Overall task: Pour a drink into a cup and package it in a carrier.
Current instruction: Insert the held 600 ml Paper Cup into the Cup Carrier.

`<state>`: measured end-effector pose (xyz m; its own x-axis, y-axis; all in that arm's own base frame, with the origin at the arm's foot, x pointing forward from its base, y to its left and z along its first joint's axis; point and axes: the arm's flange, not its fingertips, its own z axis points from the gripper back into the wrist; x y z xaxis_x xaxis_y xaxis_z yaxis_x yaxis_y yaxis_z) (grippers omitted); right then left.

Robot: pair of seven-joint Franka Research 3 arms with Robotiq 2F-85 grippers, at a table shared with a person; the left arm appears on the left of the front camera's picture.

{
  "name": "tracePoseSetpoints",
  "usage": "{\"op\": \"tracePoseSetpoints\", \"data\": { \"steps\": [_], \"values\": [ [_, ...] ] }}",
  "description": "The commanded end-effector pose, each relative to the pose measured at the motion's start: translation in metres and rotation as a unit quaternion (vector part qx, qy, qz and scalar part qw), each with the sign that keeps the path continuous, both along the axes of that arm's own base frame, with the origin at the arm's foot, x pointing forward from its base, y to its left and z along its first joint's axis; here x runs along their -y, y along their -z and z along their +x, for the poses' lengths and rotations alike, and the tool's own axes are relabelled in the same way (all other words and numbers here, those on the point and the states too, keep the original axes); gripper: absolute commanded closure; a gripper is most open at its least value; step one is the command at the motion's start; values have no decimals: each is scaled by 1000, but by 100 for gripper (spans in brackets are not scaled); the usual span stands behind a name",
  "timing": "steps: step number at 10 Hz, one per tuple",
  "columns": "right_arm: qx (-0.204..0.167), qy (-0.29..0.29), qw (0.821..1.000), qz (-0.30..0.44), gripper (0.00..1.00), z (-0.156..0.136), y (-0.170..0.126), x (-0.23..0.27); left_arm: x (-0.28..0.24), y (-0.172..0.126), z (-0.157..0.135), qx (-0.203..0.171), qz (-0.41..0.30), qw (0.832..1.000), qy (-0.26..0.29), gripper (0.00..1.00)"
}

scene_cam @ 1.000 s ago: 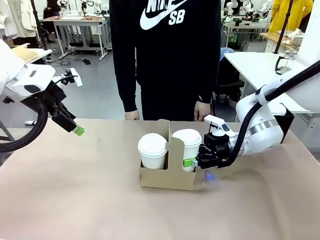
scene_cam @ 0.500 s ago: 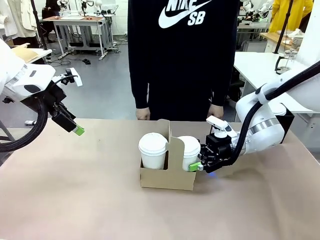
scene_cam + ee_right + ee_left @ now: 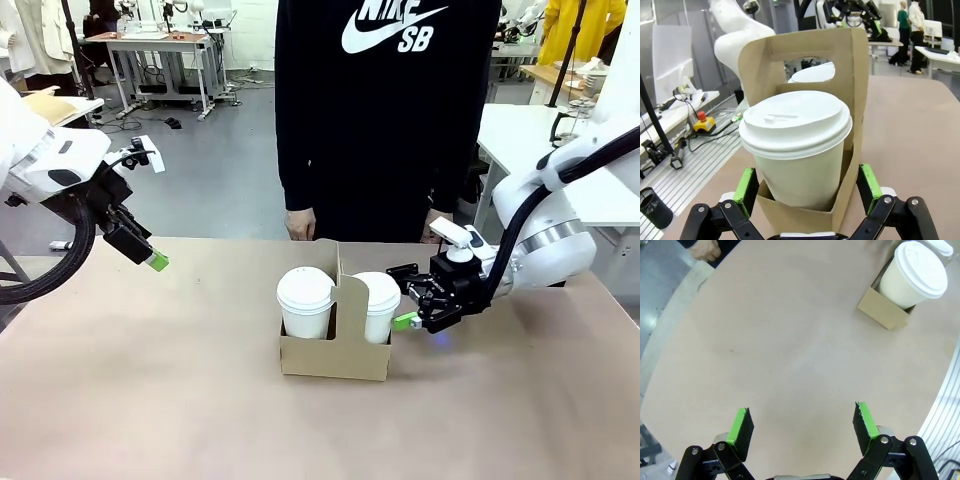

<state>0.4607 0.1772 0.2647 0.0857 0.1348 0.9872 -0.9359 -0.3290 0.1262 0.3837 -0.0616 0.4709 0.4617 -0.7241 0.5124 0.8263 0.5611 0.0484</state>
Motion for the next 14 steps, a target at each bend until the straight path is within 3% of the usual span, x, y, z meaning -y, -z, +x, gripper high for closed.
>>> {"op": "tracePoseSetpoints", "data": {
  "steps": [1,4,5,7,9,12,14],
  "values": [
    [-1,23,999,-28,0,-3,-16,17,0,0,0,-4,-7,1000,-2,0],
    [-26,106,989,-97,0,-6,-58,70,0,0,0,-4,-7,1000,-2,0],
    [-70,164,976,-123,0,-16,-81,94,0,0,0,-4,-7,1000,-2,0],
    [-108,267,944,-158,0,-42,-122,146,0,0,0,-4,-7,1000,-2,0],
    [-108,362,899,-221,0,-62,-140,185,0,0,0,-4,-7,1000,-2,0],
    [-112,405,871,-256,0,-87,-150,209,0,0,0,-4,-7,1000,-2,0],
    [-109,415,864,-262,0,-89,-149,212,0,0,0,-4,-7,1000,-2,0]
  ]
}}
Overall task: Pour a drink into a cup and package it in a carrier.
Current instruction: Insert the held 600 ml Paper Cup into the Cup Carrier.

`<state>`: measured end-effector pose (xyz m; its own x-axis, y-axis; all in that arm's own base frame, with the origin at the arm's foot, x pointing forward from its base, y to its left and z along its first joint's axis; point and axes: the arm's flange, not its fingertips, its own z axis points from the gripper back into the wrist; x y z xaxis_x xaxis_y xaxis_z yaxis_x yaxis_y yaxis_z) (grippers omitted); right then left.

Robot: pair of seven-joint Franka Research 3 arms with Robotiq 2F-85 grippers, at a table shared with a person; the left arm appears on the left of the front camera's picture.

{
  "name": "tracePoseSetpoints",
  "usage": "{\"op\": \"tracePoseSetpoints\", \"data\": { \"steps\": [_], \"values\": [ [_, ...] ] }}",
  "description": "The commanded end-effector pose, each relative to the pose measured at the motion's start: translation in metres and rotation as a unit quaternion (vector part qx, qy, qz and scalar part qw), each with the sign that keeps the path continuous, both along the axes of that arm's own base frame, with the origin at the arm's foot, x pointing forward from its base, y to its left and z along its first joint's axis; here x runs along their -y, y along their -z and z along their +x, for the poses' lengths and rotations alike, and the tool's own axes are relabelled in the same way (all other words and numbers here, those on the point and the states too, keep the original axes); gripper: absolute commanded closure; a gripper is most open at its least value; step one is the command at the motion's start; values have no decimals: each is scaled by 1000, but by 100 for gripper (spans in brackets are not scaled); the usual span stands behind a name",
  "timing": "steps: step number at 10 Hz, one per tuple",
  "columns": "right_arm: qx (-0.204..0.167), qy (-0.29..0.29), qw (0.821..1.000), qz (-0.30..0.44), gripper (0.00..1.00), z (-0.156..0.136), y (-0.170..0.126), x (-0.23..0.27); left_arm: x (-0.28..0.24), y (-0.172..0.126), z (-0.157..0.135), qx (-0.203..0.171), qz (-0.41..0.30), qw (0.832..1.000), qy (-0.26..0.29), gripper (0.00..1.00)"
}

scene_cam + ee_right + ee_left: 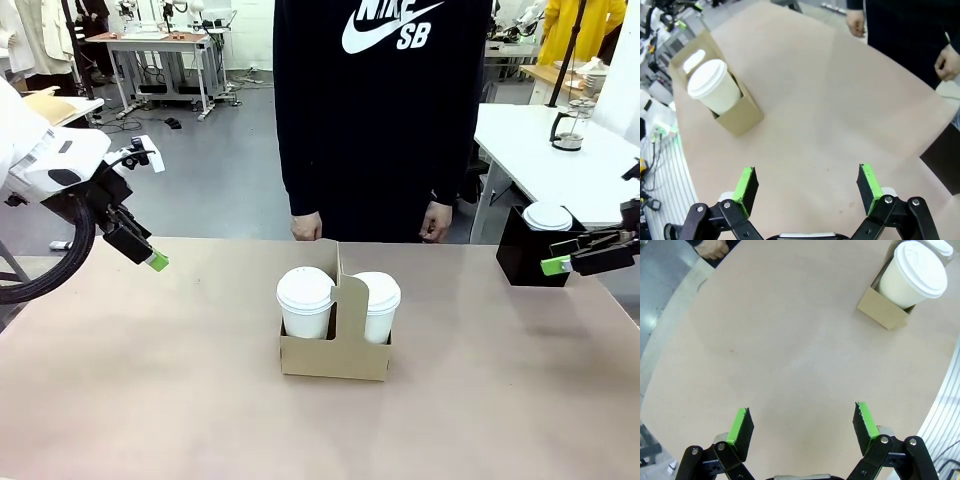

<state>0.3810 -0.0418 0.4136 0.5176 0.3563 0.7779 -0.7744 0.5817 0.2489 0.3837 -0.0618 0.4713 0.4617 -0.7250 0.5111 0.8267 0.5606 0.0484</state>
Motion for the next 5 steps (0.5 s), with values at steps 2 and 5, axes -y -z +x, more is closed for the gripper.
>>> {"op": "tracePoseSetpoints", "data": {
  "steps": [2,5],
  "values": [
    [0,0,1000,0,0,0,0,0,0,0,0,-3,-8,1000,-2,0],
    [0,0,1000,0,0,0,0,0,0,0,0,-3,-8,1000,-2,0]
  ]
}}
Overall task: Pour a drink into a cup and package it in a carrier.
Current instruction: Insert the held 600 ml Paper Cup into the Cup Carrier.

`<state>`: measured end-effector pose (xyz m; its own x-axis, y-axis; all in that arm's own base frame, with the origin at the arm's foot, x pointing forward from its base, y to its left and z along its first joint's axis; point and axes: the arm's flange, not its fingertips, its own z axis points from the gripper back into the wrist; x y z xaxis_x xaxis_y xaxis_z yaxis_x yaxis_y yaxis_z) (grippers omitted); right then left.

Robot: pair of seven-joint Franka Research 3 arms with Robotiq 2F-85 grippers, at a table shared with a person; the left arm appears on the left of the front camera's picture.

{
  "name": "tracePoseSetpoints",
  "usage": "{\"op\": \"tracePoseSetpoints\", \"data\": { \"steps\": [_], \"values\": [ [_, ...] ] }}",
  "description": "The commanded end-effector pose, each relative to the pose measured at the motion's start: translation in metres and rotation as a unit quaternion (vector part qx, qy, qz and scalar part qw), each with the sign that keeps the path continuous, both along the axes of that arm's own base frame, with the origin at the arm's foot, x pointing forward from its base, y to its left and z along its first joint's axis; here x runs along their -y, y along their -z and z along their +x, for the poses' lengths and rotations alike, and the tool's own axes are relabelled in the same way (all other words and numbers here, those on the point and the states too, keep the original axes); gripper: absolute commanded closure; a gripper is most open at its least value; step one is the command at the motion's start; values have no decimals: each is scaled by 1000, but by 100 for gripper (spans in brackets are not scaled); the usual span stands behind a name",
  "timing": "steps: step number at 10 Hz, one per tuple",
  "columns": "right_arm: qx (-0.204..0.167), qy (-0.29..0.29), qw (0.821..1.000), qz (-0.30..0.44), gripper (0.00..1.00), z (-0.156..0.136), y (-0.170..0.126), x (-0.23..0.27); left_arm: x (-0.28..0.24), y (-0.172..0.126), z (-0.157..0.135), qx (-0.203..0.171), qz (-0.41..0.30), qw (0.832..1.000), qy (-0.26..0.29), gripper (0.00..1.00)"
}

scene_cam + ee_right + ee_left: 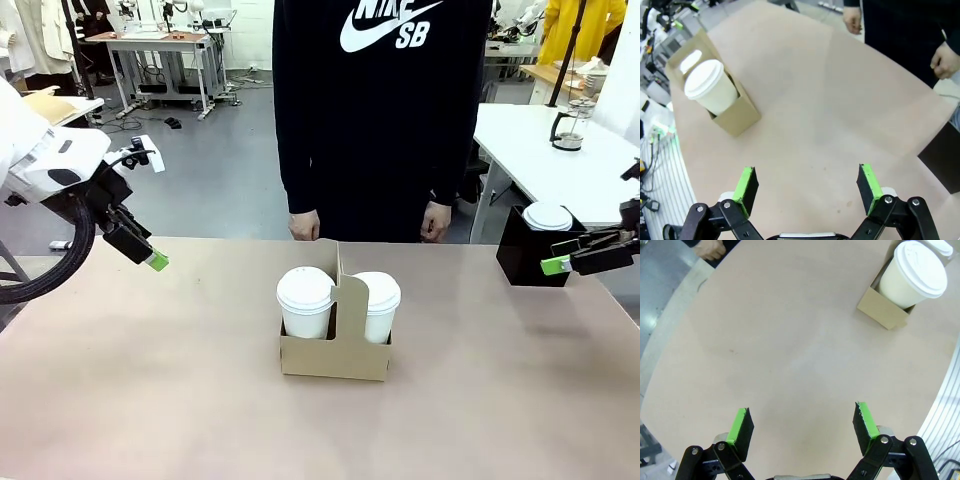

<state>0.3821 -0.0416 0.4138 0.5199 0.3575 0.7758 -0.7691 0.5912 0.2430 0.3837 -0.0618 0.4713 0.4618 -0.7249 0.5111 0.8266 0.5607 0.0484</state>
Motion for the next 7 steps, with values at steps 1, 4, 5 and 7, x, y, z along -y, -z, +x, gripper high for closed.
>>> {"op": "tracePoseSetpoints", "data": {
  "steps": [1,4,5,7],
  "values": [
    [-1,-5,1000,4,0,-1,0,0,0,0,0,-3,-8,1000,-2,0],
    [-1,-5,1000,4,0,-1,0,0,0,0,0,-3,-8,1000,-2,0],
    [-1,-5,1000,4,0,-1,0,0,0,0,0,-3,-8,1000,-2,0],
    [-1,-5,1000,4,0,-1,0,0,0,0,0,-3,-8,1000,-2,0]
  ]
}}
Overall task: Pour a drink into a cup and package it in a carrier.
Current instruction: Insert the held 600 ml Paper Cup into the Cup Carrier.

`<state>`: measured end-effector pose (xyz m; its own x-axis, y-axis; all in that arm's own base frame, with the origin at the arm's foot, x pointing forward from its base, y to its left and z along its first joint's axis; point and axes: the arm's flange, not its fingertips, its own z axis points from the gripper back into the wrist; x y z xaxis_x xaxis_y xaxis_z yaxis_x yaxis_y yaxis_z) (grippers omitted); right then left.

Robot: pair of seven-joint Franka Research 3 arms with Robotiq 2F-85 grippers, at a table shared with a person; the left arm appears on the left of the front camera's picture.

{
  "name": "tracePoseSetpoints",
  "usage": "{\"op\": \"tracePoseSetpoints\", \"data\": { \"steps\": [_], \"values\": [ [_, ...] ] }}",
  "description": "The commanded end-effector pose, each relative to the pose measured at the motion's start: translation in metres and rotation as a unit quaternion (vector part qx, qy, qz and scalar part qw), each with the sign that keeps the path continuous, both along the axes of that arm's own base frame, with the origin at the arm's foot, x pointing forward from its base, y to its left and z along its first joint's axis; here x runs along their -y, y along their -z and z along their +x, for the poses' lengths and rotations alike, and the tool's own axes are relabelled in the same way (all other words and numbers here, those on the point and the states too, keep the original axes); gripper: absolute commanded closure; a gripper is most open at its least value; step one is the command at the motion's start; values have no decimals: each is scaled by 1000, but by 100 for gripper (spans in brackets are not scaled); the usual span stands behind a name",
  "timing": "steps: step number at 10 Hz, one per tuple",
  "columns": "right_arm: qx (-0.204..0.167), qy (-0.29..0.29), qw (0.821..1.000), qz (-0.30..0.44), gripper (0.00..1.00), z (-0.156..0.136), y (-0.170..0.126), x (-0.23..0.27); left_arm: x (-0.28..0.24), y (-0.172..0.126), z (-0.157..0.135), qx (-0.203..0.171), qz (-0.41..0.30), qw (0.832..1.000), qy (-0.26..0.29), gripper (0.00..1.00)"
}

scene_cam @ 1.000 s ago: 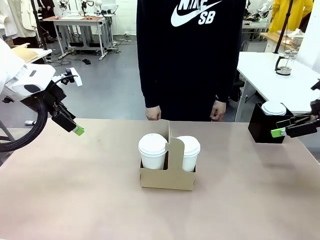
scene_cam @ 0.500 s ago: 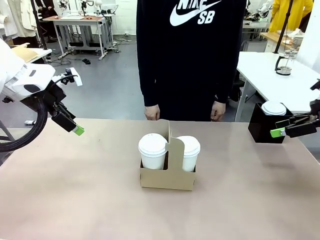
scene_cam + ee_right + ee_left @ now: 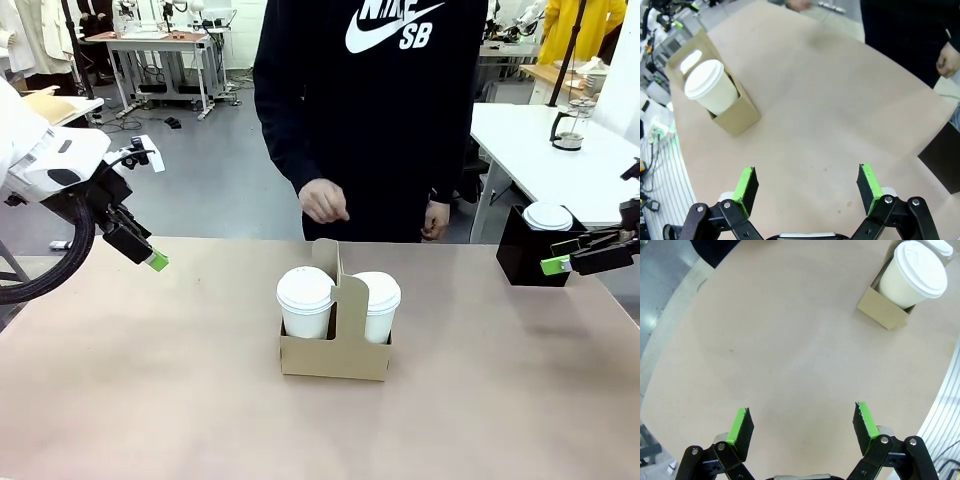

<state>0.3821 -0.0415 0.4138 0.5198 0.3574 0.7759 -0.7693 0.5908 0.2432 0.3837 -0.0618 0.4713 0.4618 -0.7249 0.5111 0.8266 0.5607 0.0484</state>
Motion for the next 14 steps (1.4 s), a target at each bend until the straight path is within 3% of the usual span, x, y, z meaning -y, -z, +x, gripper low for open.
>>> {"op": "tracePoseSetpoints", "data": {
  "steps": [1,14],
  "values": [
    [-1,-5,1000,4,0,-1,0,0,0,0,0,-3,-8,1000,-2,0],
    [-1,-5,1000,4,0,-1,0,0,0,0,0,-3,-8,1000,-2,0]
  ]
}}
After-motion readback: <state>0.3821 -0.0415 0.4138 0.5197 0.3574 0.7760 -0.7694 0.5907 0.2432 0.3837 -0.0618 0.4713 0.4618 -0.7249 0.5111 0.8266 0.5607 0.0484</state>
